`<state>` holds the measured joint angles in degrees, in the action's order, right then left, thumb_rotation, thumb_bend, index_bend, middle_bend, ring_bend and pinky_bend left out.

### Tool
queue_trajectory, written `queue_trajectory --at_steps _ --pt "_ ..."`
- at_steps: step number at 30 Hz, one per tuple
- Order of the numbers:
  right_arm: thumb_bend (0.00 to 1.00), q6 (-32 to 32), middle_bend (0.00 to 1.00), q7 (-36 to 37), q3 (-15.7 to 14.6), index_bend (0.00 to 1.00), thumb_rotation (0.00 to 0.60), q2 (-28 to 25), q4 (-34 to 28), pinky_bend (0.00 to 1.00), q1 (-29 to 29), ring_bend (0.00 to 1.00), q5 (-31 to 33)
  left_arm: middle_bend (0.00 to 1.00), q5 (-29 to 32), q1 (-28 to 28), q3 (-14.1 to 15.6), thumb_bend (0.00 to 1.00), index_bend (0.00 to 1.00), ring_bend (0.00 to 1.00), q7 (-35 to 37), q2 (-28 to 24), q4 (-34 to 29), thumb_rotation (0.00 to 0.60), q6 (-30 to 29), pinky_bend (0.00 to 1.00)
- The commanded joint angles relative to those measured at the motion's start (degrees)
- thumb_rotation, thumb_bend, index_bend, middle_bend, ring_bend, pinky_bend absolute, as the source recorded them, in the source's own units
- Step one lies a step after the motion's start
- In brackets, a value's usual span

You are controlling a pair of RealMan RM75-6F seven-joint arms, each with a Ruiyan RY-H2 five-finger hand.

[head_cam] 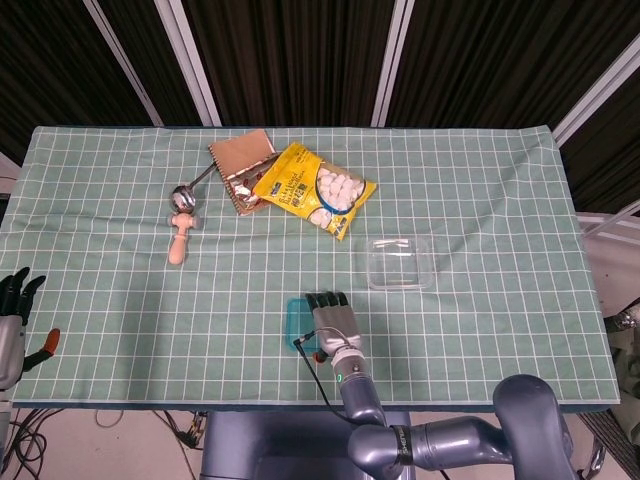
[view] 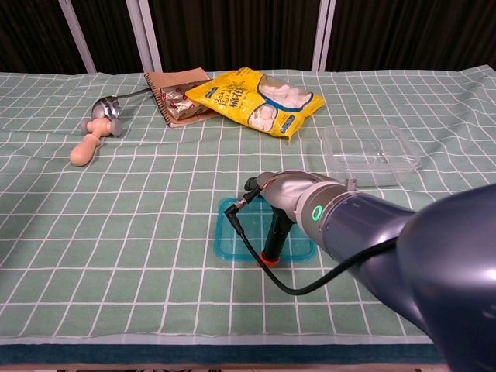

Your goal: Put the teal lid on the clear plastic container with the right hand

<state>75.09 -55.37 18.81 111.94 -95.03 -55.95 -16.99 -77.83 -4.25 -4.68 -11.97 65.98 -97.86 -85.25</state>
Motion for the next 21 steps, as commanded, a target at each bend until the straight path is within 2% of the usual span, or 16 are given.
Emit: queue_trajectory --at_steps 1,21 --pt "0.21 -0.25 0.14 0.08 0.07 0.00 0.600 0.07 0.25 0.00 0.04 0.00 -0.03 0.00 0.09 -0.01 -0.02 0.34 0.12 0.00 -0.01 0.00 0.00 0.600 0.04 0.00" --pt "0.21 -2.38 0.18 -0.14 -0.41 0.00 0.600 -0.67 1.51 0.00 0.53 0.00 1.19 0.00 0.33 0.03 -0.13 0.34 0.12 0.00 0.16 -0.03 0.05 0.600 0.01 0.00"
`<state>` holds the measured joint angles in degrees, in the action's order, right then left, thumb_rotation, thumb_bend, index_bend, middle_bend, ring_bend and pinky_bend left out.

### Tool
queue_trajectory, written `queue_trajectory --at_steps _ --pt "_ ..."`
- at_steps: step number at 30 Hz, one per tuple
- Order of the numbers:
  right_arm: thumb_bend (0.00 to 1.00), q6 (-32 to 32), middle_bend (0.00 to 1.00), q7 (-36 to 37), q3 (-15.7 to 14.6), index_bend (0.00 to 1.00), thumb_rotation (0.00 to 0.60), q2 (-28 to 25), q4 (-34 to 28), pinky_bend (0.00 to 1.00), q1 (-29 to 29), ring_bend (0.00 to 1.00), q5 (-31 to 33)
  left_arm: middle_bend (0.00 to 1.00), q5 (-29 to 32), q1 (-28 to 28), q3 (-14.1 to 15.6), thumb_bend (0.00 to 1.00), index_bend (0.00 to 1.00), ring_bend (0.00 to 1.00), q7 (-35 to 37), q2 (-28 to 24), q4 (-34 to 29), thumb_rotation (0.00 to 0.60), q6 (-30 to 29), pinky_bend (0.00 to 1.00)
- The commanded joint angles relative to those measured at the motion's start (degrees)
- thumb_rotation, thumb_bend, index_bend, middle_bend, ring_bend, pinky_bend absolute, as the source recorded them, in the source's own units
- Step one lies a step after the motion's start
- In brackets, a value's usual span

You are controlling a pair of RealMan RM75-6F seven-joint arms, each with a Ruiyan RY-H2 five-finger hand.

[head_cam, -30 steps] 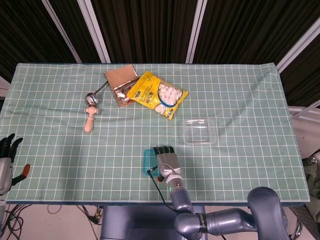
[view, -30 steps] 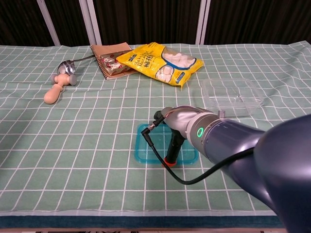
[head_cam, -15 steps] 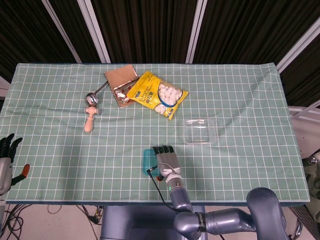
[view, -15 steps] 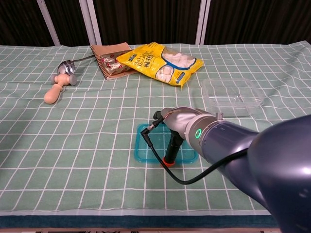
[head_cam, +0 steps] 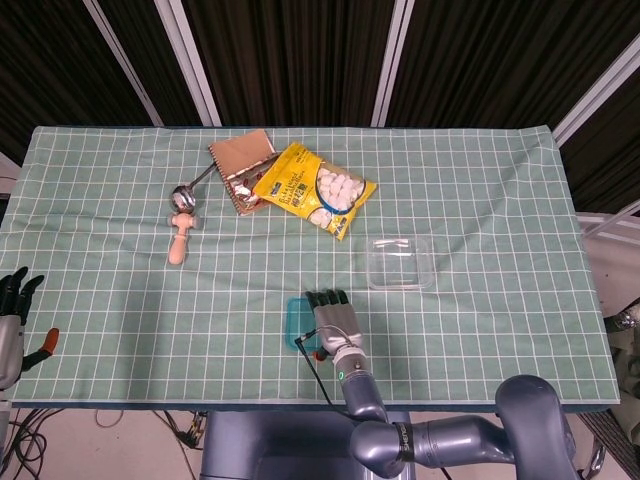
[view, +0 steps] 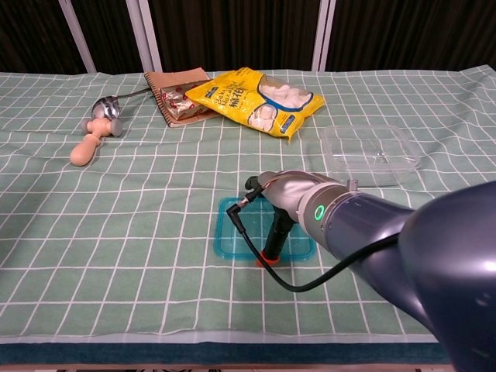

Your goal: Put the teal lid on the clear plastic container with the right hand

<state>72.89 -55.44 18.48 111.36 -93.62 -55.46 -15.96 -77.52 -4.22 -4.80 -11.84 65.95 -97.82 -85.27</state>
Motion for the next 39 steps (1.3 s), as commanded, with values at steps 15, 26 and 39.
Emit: queue_trajectory --at_steps 15,26,39 --pt "0.21 -1.08 0.20 0.68 -1.38 0.00 0.600 -0.17 0.61 0.00 0.60 0.00 -0.83 0.00 0.07 0.04 0.02 0.34 0.13 0.00 0.10 -0.05 -0.06 0.600 0.02 0.00" --pt "0.21 -1.47 0.25 -0.29 -2.20 0.00 0.600 -0.10 1.13 0.00 0.44 0.00 -0.88 0.00 0.10 0.06 0.02 0.34 0.13 0.00 0.19 -0.11 -0.12 0.600 0.05 0.00" --pt "0.32 -1.73 0.36 1.27 -2.03 0.01 0.600 -1.02 -0.06 0.00 1.05 0.05 -2.48 0.00 0.07 0.08 0.07 0.34 0.12 0.00 0.24 -0.17 -0.10 0.600 0.07 0.00"
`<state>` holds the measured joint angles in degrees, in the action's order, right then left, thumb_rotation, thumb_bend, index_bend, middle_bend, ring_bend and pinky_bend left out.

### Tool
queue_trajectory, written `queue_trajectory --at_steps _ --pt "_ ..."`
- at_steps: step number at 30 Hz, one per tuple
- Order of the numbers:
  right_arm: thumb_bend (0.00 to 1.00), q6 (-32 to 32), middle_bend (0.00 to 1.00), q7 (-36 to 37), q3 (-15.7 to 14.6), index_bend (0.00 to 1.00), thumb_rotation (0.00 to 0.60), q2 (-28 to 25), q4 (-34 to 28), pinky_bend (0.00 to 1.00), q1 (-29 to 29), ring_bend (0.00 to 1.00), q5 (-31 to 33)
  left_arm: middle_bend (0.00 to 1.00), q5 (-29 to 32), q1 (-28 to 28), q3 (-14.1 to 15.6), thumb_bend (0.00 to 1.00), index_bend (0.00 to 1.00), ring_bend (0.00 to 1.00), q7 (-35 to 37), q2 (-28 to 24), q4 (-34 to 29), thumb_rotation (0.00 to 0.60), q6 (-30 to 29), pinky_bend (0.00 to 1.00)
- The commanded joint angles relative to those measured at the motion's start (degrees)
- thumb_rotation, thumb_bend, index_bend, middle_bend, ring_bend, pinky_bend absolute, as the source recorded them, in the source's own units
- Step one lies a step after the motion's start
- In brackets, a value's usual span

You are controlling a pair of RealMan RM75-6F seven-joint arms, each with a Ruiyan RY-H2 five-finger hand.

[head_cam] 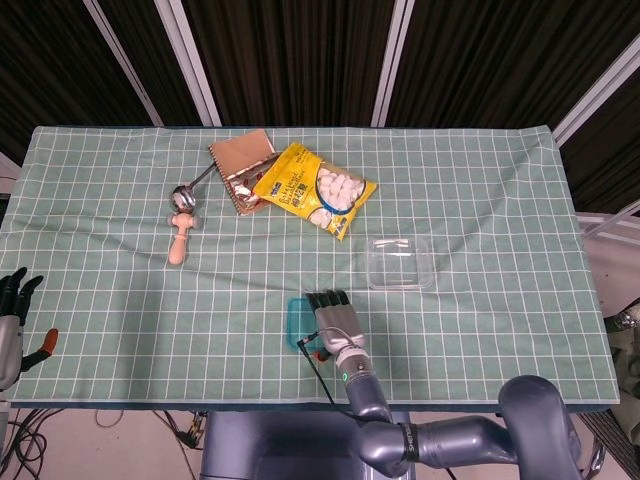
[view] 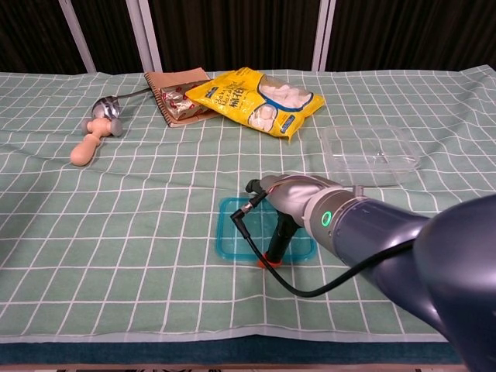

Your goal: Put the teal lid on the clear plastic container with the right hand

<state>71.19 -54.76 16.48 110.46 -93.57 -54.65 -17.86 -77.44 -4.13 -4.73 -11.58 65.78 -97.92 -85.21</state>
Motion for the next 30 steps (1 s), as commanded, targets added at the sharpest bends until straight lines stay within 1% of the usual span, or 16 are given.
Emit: queue_trajectory --at_steps 1,11,23,30 --pt "0.33 -0.06 0.37 0.90 -0.11 0.01 0.600 -0.16 -0.13 0.00 0.36 0.06 -0.93 0.00 0.01 -0.01 0.00 0.34 0.13 0.00 -0.02 -0.01 0.01 0.600 0.02 0.00" --pt "0.33 -0.44 0.37 2.92 -0.99 0.01 0.600 -0.40 -0.11 0.00 1.21 0.06 -3.66 0.00 0.07 0.03 0.01 0.34 0.13 0.00 -0.02 -0.01 -0.05 0.600 0.01 0.00" --pt "0.33 0.05 0.37 5.00 -1.89 0.01 0.600 -1.68 -2.02 0.00 2.44 0.06 -7.84 0.00 0.04 0.07 0.04 0.34 0.13 0.00 -0.09 0.00 -0.01 0.600 -0.06 0.00" --pt "0.33 0.12 0.37 5.49 -2.00 0.01 0.600 -2.41 -2.75 0.00 2.92 0.06 -8.57 0.00 0.02 0.07 0.04 0.34 0.12 0.00 -0.17 0.01 0.01 0.600 -0.08 0.00"
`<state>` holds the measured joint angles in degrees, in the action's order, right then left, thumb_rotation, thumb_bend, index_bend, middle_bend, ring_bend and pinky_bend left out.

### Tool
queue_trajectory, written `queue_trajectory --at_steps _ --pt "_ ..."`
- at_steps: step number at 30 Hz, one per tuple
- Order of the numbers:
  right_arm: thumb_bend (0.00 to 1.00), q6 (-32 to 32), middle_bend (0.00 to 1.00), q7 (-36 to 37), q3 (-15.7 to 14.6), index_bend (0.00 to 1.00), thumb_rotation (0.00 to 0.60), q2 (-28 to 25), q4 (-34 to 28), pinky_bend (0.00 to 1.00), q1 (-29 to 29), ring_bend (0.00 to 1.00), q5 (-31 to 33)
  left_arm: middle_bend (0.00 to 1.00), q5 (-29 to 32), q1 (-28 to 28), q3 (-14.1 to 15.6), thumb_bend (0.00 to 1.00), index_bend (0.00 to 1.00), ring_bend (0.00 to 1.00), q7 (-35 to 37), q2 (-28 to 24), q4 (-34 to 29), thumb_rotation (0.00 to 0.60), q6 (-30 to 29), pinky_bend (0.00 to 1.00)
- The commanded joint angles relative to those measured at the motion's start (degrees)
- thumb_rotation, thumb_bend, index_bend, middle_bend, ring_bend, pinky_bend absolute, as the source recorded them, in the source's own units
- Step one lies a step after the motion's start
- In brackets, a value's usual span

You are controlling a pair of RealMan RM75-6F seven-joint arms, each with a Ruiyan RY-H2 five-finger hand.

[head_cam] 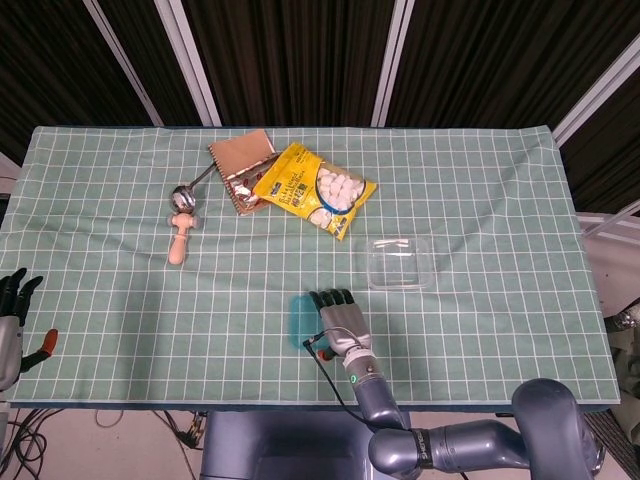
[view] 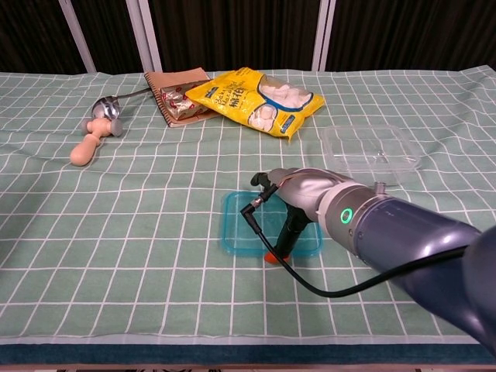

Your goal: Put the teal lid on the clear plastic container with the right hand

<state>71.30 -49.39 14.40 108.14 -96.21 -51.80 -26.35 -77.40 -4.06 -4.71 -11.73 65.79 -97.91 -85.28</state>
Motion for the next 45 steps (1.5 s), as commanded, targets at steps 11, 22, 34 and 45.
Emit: queue_trajectory --at_steps 11,22,34,45 --pt "0.33 0.25 0.37 0.68 0.96 0.01 0.600 -1.08 -1.79 0.00 0.29 0.06 -0.56 0.00 0.12 0.01 0.00 0.34 0.13 0.00 -0.15 0.02 0.00 0.600 0.04 0.00" --pt "0.33 0.89 0.37 0.14 2.57 0.01 0.600 -3.17 -5.29 0.00 -0.22 0.06 0.51 0.00 0.30 0.04 -0.03 0.34 0.13 0.00 -0.34 0.02 -0.14 0.600 0.03 0.00" --pt "0.33 1.10 0.37 1.10 4.22 0.01 0.600 -4.76 -7.71 0.00 -0.74 0.06 2.23 0.00 0.44 0.04 -0.11 0.34 0.13 0.00 -0.46 0.03 -0.20 0.600 0.01 0.00" --pt "0.33 2.13 0.37 2.21 5.92 0.01 0.600 -5.97 -8.52 0.00 -1.49 0.06 2.35 0.00 0.41 0.03 -0.11 0.34 0.13 0.00 -0.50 0.04 -0.14 0.600 -0.01 0.00"
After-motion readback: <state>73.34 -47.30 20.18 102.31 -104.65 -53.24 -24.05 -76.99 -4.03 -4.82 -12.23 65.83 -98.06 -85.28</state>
